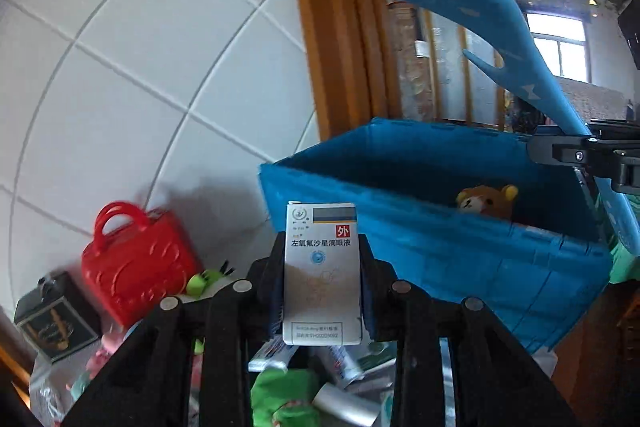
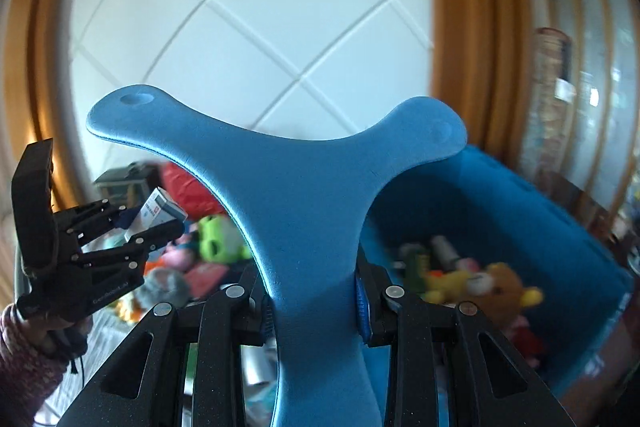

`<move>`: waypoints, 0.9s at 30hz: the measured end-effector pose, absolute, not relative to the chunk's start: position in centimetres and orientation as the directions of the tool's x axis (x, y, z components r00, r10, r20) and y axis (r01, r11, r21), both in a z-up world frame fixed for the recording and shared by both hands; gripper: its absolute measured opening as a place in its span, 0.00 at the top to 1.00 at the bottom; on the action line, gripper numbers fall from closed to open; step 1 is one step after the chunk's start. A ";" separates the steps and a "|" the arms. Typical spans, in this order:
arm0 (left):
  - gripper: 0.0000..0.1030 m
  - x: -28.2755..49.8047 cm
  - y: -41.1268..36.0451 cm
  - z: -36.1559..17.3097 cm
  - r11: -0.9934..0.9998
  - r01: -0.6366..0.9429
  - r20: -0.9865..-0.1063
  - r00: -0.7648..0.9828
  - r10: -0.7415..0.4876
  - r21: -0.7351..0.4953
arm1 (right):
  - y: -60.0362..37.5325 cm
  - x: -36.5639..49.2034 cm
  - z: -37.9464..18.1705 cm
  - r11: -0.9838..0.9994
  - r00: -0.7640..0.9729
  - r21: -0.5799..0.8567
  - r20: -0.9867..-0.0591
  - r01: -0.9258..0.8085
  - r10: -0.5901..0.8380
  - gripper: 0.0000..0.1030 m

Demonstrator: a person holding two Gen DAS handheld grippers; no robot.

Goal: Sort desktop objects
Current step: 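Lift the blue toy and eye-drop box and carry both over the blue crate, then open both tools to drop the blue toy and box into the crate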

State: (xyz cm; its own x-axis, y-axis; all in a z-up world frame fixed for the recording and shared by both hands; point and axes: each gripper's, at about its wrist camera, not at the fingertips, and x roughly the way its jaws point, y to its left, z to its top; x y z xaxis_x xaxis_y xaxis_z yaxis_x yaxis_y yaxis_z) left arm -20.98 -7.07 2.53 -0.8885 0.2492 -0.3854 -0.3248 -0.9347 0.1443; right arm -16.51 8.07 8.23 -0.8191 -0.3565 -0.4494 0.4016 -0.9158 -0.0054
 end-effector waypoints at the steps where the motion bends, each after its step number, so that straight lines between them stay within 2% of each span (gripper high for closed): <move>1: 0.71 -21.8 -5.0 3.0 -0.926 -0.349 -0.382 -0.882 0.274 0.141 | 10.3 -16.9 8.8 -0.930 -0.835 0.001 -0.440 0.366 -0.329 0.71; 7: 0.71 -26.7 5.7 4.2 -0.894 -0.428 -0.389 -0.852 0.351 0.131 | 20.5 -21.5 10.4 -0.972 -0.851 0.029 -0.478 0.232 -0.218 0.71; 16: 0.70 -34.2 13.5 5.7 -0.919 -0.359 -0.442 -0.859 0.258 0.161 | 29.3 -31.5 11.1 -0.985 -0.799 0.083 -0.576 0.150 -0.170 0.68; 18: 0.54 -35.2 14.1 6.1 -0.932 -0.323 -0.446 -0.867 0.222 0.165 | 29.4 -34.3 10.7 -0.979 -0.757 0.135 -0.620 0.154 -0.204 0.53; 19: 0.34 -35.4 14.1 6.3 -0.939 -0.298 -0.435 -0.878 0.199 0.173 | 29.9 -35.0 10.6 -0.978 -0.753 0.148 -0.624 0.147 -0.207 0.46; 20: 0.18 -35.2 14.1 6.5 -0.945 -0.275 -0.415 -0.892 0.181 0.178 | 29.9 -35.4 10.7 -0.978 -0.755 0.145 -0.622 0.150 -0.208 0.45; 21: 0.15 -35.0 14.1 6.7 -0.949 -0.255 -0.396 -0.903 0.166 0.184 | 29.9 -35.6 10.8 -0.978 -0.759 0.141 -0.616 0.156 -0.210 0.42; 22: 0.13 -35.0 14.2 6.8 -0.952 -0.240 -0.383 -0.911 0.153 0.190 | 29.9 -35.6 11.0 -0.975 -0.765 0.148 -0.606 0.164 -0.220 0.34; 23: 0.13 -35.1 14.3 6.9 -0.953 -0.232 -0.381 -0.913 0.144 0.195 | 30.1 -35.8 11.3 -0.973 -0.771 0.156 -0.593 0.172 -0.232 0.30; 27: 0.13 -34.6 13.6 6.9 -0.957 -0.216 -0.393 -0.911 0.126 0.195 | 29.6 -35.5 11.6 -0.965 -0.787 0.171 -0.559 0.198 -0.261 0.29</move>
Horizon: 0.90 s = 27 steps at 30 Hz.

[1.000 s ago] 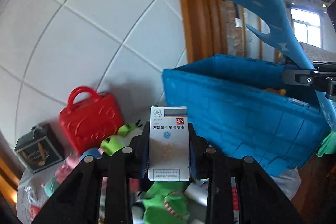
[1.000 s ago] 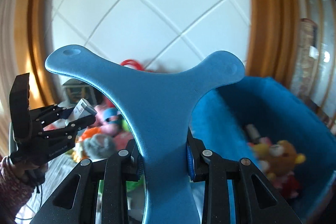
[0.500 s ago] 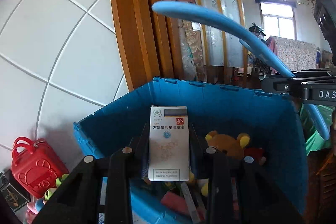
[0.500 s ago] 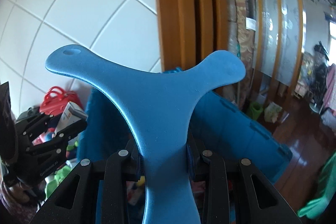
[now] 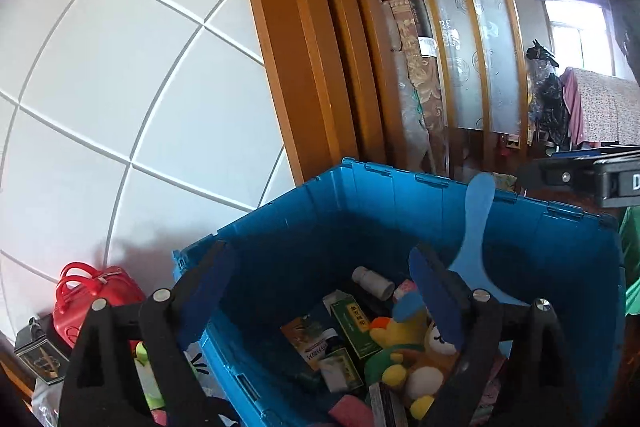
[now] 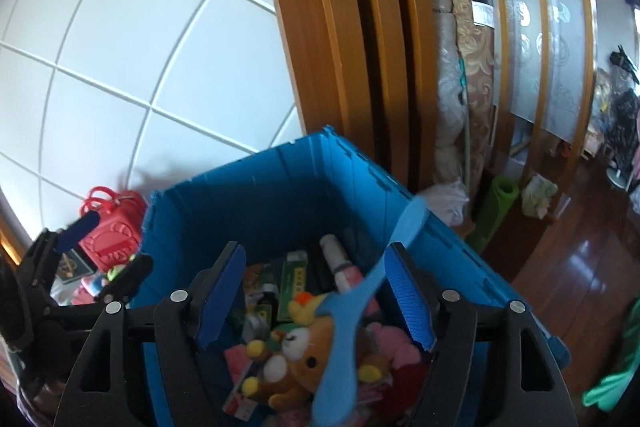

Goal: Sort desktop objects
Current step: 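Open both tools to drop the blue toy and box into the crate, then move both open tools from the crate back to the pile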

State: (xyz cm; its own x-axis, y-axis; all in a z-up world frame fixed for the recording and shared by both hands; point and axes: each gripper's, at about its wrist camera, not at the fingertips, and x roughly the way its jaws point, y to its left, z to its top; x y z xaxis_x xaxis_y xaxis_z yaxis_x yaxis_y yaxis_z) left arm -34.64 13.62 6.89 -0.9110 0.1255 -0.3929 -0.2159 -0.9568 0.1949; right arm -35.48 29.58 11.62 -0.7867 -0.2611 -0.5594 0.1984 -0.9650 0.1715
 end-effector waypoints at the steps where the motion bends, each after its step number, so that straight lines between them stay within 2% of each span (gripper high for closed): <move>1: 0.13 -34.4 13.3 6.8 -0.957 -0.212 -0.393 -0.912 0.122 0.197 | 29.4 -35.1 11.5 -0.961 -0.788 0.183 -0.550 0.208 -0.276 0.29; 9: 0.13 -31.3 12.1 6.2 -0.965 -0.163 -0.375 -0.924 0.076 0.206 | 28.3 -31.4 11.4 -0.961 -0.820 0.134 -0.502 0.240 -0.275 0.29; 11: 0.13 -30.3 11.7 5.9 -0.967 -0.144 -0.366 -0.929 0.059 0.208 | 28.0 -30.3 11.1 -0.964 -0.830 0.114 -0.491 0.241 -0.266 0.23; 15: 0.13 -28.1 10.5 5.7 -0.976 -0.086 -0.340 -0.940 0.014 0.198 | 27.4 -28.0 10.7 -0.962 -0.843 0.101 -0.464 0.254 -0.271 0.20; 19: 0.12 -25.5 8.9 5.4 -0.981 -0.019 -0.307 -0.951 -0.043 0.194 | 26.7 -25.8 10.5 -0.955 -0.856 0.084 -0.427 0.285 -0.292 0.12; 27: 0.12 -20.6 4.8 5.4 -0.979 0.068 -0.268 -0.956 -0.118 0.190 | 23.7 -20.8 10.8 -0.932 -0.860 0.065 -0.367 0.356 -0.354 0.12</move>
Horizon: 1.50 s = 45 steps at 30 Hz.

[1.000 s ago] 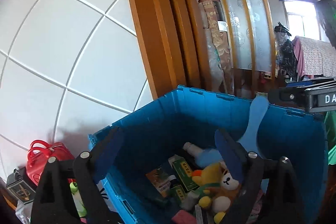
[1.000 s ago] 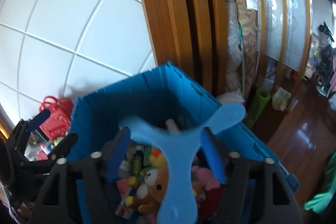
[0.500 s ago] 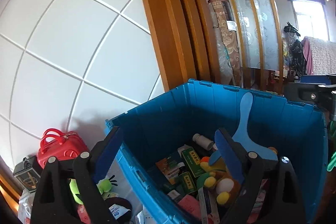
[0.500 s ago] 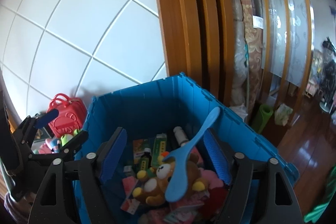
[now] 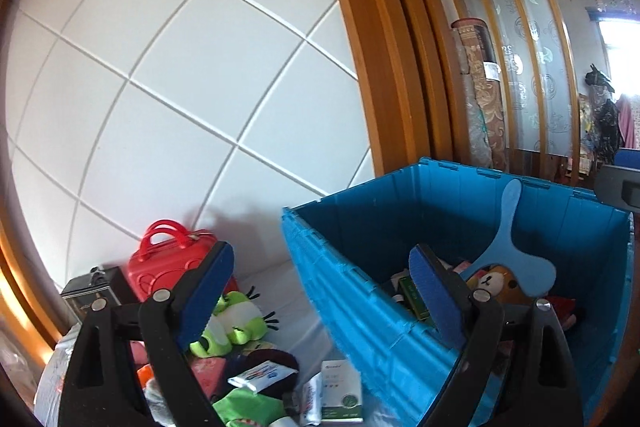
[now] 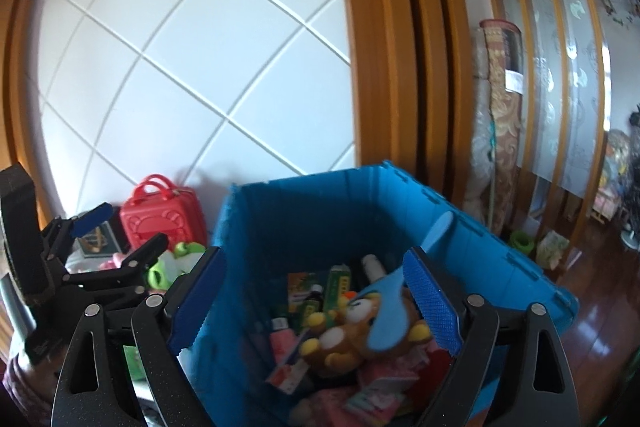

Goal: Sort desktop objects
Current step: 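Move both open tools from the crate back to the pile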

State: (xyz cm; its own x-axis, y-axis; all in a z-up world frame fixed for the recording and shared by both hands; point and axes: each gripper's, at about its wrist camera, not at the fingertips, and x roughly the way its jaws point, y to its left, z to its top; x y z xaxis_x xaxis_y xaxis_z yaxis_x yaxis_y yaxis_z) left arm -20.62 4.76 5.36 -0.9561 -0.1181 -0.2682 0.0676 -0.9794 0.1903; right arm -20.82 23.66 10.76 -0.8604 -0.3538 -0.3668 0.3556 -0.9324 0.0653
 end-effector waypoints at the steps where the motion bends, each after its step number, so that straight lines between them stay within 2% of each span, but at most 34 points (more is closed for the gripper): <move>1: 0.12 -19.9 4.0 5.3 -0.979 0.076 -0.267 -0.955 -0.125 0.188 | 22.9 -20.1 10.8 -0.925 -0.855 0.064 -0.363 0.373 -0.370 0.11; 11: 0.12 -12.2 -6.6 3.8 -0.957 0.188 -0.295 -0.922 -0.249 0.220 | 14.7 -14.2 9.7 -0.881 -0.810 0.093 -0.359 0.464 -0.464 0.11; 22: 0.12 -4.2 -19.7 -0.8 -0.899 0.338 -0.328 -0.847 -0.419 0.278 | 5.2 -9.6 3.5 -0.849 -0.727 0.126 -0.462 0.513 -0.507 0.11; 32: 0.12 -3.5 -24.1 -5.6 -0.878 0.393 -0.373 -0.798 -0.473 0.272 | -0.1 -12.3 -2.6 -0.820 -0.619 0.129 -0.594 0.557 -0.514 0.11; 40: 0.12 -4.6 -27.0 -10.2 -0.865 0.446 -0.423 -0.754 -0.502 0.232 | -3.8 -15.0 -6.6 -0.750 -0.512 0.138 -0.650 0.647 -0.561 0.11; 42: 0.12 -5.0 -27.6 -11.3 -0.873 0.433 -0.438 -0.755 -0.488 0.225 | -5.0 -15.5 -7.9 -0.737 -0.506 0.113 -0.657 0.666 -0.558 0.11; 45: 0.12 -6.1 -28.9 -12.9 -0.886 0.410 -0.481 -0.745 -0.462 0.216 | -6.3 -16.5 -9.8 -0.733 -0.459 0.152 -0.691 0.664 -0.559 0.11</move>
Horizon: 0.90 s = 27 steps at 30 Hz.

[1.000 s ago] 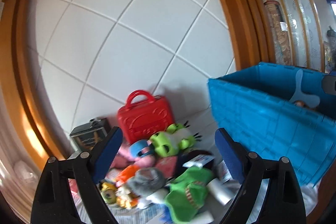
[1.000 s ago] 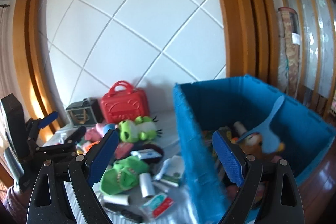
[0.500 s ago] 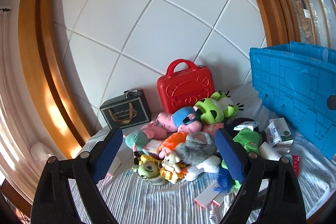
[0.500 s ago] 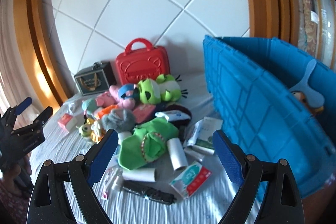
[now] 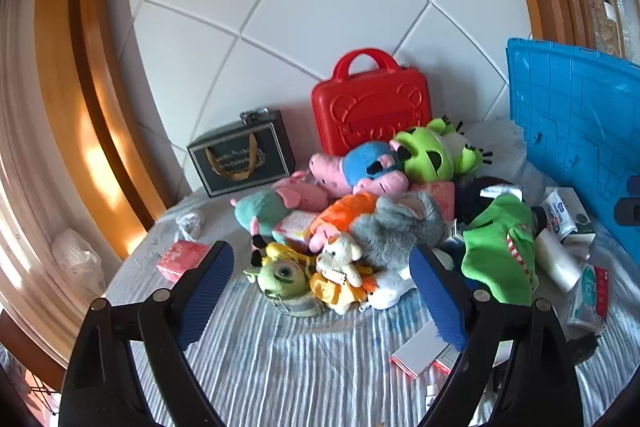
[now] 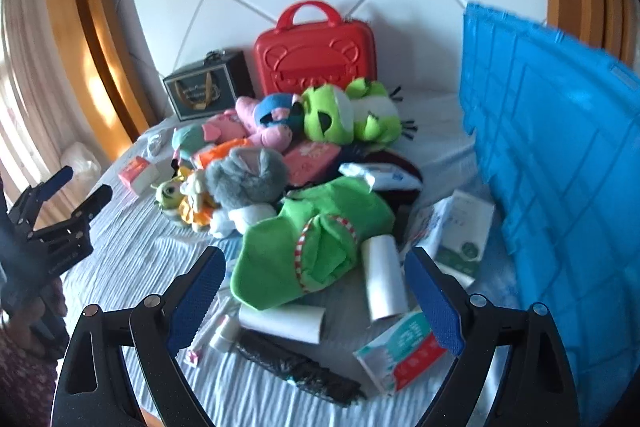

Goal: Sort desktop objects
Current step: 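Move both open tools from the crate back to the pile, then grasp the grey plush rabbit with the right tool while the left tool grasps the white teddy bear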

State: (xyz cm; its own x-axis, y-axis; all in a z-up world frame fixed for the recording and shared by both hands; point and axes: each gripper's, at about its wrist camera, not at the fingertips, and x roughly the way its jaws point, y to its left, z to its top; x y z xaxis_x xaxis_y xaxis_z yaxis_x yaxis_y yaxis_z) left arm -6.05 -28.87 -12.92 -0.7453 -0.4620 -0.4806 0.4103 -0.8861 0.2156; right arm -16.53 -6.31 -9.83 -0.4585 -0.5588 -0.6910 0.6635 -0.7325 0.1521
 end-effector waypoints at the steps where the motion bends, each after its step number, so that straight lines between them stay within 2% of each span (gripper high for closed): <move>1: 0.12 -6.4 -29.2 -13.3 -0.891 0.401 -0.485 -0.749 -0.452 0.212 | -7.0 -16.8 -10.5 -0.727 -0.438 0.156 -0.707 0.669 -0.555 0.11; 12: 0.12 -10.6 -34.9 -17.8 -0.930 0.319 -0.572 -0.734 -0.366 0.185 | -15.4 -19.2 -14.1 -0.717 -0.380 0.161 -0.758 0.678 -0.530 0.11; 19: 0.12 -10.8 -36.9 -18.7 -0.937 0.288 -0.557 -0.754 -0.349 0.197 | -23.1 -21.8 -15.8 -0.695 -0.346 0.178 -0.765 0.696 -0.543 0.11; 27: 0.12 -9.0 -39.2 -21.3 -0.938 0.293 -0.594 -0.726 -0.346 0.187 | -29.2 -27.0 -21.6 -0.744 -0.237 0.286 -0.826 0.604 -0.511 0.11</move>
State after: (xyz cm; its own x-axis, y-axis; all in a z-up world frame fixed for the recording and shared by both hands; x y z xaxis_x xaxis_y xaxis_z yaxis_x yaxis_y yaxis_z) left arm -9.05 -39.25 -21.26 -0.7262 -0.3458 -0.5942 0.2930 -0.9376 0.1875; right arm -27.00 -29.15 -21.63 -0.2373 -0.5109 -0.8262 0.6044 -0.7435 0.2861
